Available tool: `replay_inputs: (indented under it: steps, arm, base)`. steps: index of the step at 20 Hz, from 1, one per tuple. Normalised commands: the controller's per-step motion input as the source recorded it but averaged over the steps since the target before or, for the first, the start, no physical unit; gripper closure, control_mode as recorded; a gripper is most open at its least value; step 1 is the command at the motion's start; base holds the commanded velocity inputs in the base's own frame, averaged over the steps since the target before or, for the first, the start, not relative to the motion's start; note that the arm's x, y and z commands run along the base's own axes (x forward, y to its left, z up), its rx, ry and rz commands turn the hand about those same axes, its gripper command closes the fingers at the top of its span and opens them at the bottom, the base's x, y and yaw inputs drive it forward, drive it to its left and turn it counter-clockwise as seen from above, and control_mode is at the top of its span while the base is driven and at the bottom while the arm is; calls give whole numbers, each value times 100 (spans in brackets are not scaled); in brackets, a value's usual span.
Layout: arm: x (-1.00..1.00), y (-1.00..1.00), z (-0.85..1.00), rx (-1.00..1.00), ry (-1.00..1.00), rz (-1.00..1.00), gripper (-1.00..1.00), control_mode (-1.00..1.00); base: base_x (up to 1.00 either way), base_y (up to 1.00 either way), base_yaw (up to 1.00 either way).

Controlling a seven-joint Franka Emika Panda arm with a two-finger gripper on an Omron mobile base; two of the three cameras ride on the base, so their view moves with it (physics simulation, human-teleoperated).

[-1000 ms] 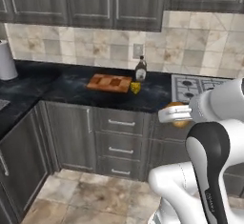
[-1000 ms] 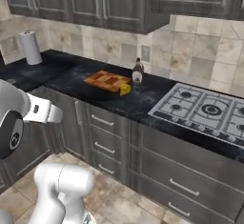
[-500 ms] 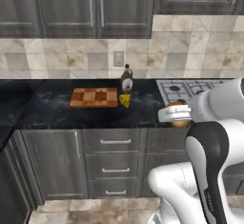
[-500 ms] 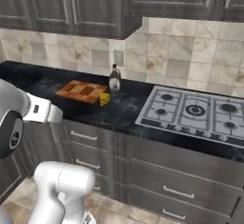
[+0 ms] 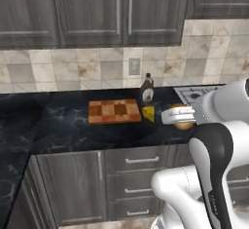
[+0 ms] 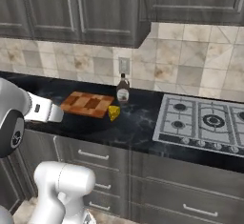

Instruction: Retrieve the reheated potato from the microwave, then place the potato, cheese, and condiment on the cutting board.

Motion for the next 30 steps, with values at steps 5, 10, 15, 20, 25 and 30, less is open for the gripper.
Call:
replay_inputs:
  steps: [5, 10, 15, 20, 25, 30]
  arm:
    - [0, 0, 0, 0, 0, 0, 100, 100]
    - [0, 0, 0, 0, 0, 0, 100, 100]
    - [0, 0, 0, 0, 0, 0, 100, 100]
    - [0, 0, 0, 0, 0, 0, 100, 100]
    - [0, 0, 0, 0, 0, 0, 100, 100]
    - [0, 0, 0, 0, 0, 0, 100, 100]
  base:
    - [48, 69, -11]
    - [58, 55, -21]
    - [59, 51, -16]
    - [47, 39, 0]
    - [52, 20, 0]
    - [41, 10, 0]
